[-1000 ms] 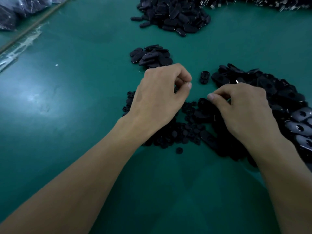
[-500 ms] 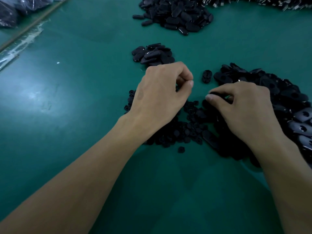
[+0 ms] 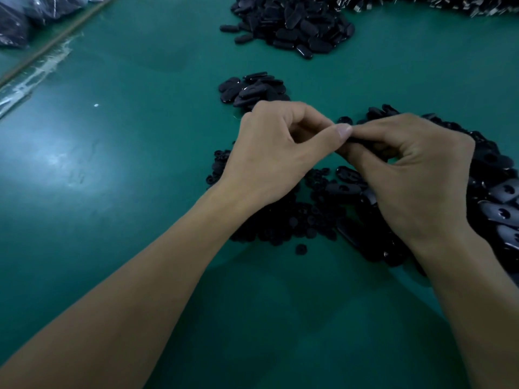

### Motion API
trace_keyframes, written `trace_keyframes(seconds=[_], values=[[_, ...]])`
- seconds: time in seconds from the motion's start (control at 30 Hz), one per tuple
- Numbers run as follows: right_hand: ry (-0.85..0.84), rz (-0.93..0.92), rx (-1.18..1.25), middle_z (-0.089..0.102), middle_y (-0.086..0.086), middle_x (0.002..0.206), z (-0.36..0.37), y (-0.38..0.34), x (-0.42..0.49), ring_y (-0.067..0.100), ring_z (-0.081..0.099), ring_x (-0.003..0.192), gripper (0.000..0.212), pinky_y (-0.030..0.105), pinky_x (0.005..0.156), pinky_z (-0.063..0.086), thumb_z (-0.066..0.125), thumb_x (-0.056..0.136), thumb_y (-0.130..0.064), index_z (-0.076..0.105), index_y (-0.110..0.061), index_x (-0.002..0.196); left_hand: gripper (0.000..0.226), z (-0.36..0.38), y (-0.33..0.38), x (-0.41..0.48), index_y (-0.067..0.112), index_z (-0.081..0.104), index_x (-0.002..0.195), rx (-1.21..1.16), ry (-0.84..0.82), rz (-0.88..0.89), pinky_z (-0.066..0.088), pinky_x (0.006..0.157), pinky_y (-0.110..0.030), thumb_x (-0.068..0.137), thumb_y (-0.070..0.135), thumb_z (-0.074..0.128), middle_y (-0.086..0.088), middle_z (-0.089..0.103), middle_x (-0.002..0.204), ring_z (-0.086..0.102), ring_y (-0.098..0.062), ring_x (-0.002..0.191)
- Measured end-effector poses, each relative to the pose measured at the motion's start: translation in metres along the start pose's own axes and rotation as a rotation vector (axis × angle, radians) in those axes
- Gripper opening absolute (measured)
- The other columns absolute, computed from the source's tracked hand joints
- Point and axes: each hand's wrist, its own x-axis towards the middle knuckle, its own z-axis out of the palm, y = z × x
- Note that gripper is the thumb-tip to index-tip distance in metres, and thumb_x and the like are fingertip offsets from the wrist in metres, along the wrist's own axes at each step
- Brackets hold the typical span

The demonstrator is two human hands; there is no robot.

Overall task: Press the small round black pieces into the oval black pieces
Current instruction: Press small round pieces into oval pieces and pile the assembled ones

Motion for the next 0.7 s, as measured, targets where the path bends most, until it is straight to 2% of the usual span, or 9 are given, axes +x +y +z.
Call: trace_keyframes(seconds=[0.1,0.2,0.3,0.43,0.57,0.7], values=[[0.013,0.018,0.026,0.071,-0.002,0.102,0.0021,0.0031,0.0001,0.007,0.068,0.088,0.023,0.019,0.082,0.053,0.076,0.09,-0.026,0.077,-0.013,0.109,0.007,-0.0008,-0.0011,0.0018,0.022,0.075,0.084,-0.07,0.004,-0.031,0.048,0.062,-0.017,0.087,0.017,0.079,0.007,0.075,0.073,0.067,-0.002,0.065],[0.018,0.102,0.196,0.07,-0.007,0.103,0.0053,0.0028,0.0007,0.004,0.069,0.088,0.027,0.02,0.081,0.054,0.079,0.086,-0.027,0.071,-0.023,0.112,0.014,-0.0022,-0.0016,0.0034,0.022,0.074,0.086,-0.108,0.04,-0.043,0.05,0.062,-0.018,0.085,0.009,0.078,0.009,0.074,0.071,0.066,-0.002,0.065],[0.004,0.239,0.393,0.072,-0.009,0.095,0.0065,0.0036,0.0025,0.006,0.071,0.085,0.027,0.021,0.079,0.055,0.078,0.087,-0.022,0.069,-0.028,0.111,0.017,-0.0036,-0.0019,0.0043,0.022,0.073,0.086,-0.159,0.066,-0.055,0.053,0.058,-0.022,0.086,0.005,0.076,0.01,0.071,0.068,0.066,-0.006,0.065],[-0.037,0.349,0.549,0.074,-0.008,0.076,0.0054,0.0041,0.005,0.005,0.068,0.066,0.018,0.014,0.066,0.051,0.078,0.086,-0.015,0.072,-0.024,0.101,0.015,-0.0031,-0.0041,0.0045,0.017,0.072,0.092,-0.231,0.044,-0.063,0.057,0.063,-0.024,0.088,0.002,0.073,0.005,0.072,0.071,0.071,-0.013,0.067],[-0.019,0.341,0.525,0.073,-0.012,0.073,0.0055,0.0014,0.0058,0.004,0.068,0.067,0.013,0.014,0.065,0.049,0.073,0.091,-0.014,0.072,-0.026,0.095,0.01,-0.0026,-0.0055,0.0036,0.017,0.073,0.091,-0.203,0.017,-0.059,0.059,0.064,-0.026,0.089,0.007,0.075,0.003,0.074,0.071,0.074,-0.016,0.068],[-0.006,0.35,0.3,0.07,-0.017,0.088,0.0086,0.0041,0.0021,0.002,0.07,0.079,0.015,0.012,0.071,0.049,0.064,0.097,-0.021,0.07,-0.025,0.111,0.009,-0.0032,-0.0077,0.0051,0.016,0.073,0.089,-0.198,0.087,-0.066,0.063,0.069,-0.036,0.089,0.007,0.075,0.0,0.075,0.07,0.074,-0.019,0.067]])
